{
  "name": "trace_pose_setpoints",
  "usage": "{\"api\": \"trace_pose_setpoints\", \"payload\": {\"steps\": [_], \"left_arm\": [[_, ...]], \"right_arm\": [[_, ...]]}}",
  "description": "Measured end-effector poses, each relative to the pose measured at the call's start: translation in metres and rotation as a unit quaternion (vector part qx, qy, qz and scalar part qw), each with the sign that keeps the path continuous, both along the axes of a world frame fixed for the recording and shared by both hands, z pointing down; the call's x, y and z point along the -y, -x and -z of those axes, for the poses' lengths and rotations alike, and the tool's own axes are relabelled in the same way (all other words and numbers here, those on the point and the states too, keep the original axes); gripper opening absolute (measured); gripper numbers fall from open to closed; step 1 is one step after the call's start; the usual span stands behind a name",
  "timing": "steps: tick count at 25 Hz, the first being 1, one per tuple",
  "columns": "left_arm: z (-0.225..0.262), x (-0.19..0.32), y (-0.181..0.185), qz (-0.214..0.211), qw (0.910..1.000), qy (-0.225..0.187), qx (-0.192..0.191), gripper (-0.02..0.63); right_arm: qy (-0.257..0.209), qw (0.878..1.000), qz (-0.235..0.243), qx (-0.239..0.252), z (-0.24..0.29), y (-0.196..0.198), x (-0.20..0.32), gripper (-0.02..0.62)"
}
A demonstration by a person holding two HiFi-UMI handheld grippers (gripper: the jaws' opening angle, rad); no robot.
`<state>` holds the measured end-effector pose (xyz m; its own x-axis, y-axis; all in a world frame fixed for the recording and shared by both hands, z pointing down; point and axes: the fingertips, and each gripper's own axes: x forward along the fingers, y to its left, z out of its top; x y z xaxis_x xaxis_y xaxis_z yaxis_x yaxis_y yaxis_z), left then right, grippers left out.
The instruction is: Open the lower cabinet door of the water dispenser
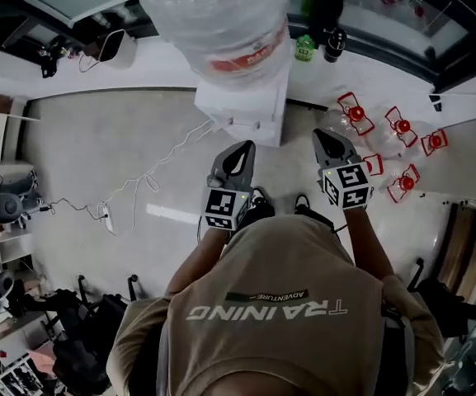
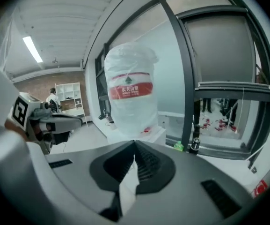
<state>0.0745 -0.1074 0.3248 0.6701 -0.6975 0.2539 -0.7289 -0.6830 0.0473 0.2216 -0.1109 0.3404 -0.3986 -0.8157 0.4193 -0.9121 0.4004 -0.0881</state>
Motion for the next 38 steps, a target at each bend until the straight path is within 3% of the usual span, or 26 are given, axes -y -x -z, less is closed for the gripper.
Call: {"api": "trace_pose_setpoints", "payload": {"steps": [4,8,11,18,23,26,29,33,35,38], "left_arm": [[-0.008,0.014,0.007,-0.066,0.9977,0.015,0.0,0.0],[-0.019,0.014,0.006,-0.099,0.9942,0.041,-0.002,0.0],[-0.021,0.012,-0.002,-0.122,0.9919,0.035,0.012,0.0],[-0.018,0.021,0.007,-0.099,0.9942,0.033,0.029,0.0],[-0.038,0.023,0.004,-0.097,0.9923,0.058,0.049,0.0],[-0.053,0.024,0.0,-0.097,0.9908,0.068,0.065,0.0],[-0.075,0.025,-0.007,-0.093,0.9882,0.089,0.082,0.0],[-0.116,0.02,-0.034,-0.121,0.979,0.098,0.132,0.0],[-0.134,0.013,-0.049,-0.126,0.9768,0.111,0.133,0.0],[-0.162,0.011,-0.066,-0.116,0.977,0.131,0.122,0.0]], "right_arm": [[-0.002,1.0,-0.024,-0.01,0.016,0.03,0.007,0.009],[0.013,0.999,-0.028,-0.011,0.006,0.045,0.001,0.009],[0.027,0.999,-0.042,0.003,-0.009,0.041,-0.011,0.009],[0.047,0.998,-0.031,0.009,-0.041,0.034,-0.016,0.009],[0.042,0.999,-0.015,0.003,-0.056,0.017,0.0,0.009],[0.059,0.998,-0.005,-0.005,-0.088,0.009,0.002,0.009],[0.105,0.994,0.001,-0.001,-0.145,0.0,-0.007,0.009],[0.143,0.984,0.076,-0.079,-0.22,-0.004,-0.013,0.009],[0.157,0.979,0.103,-0.084,-0.252,-0.003,-0.011,0.009],[0.171,0.977,0.106,-0.075,-0.289,-0.007,-0.003,0.009]]}}
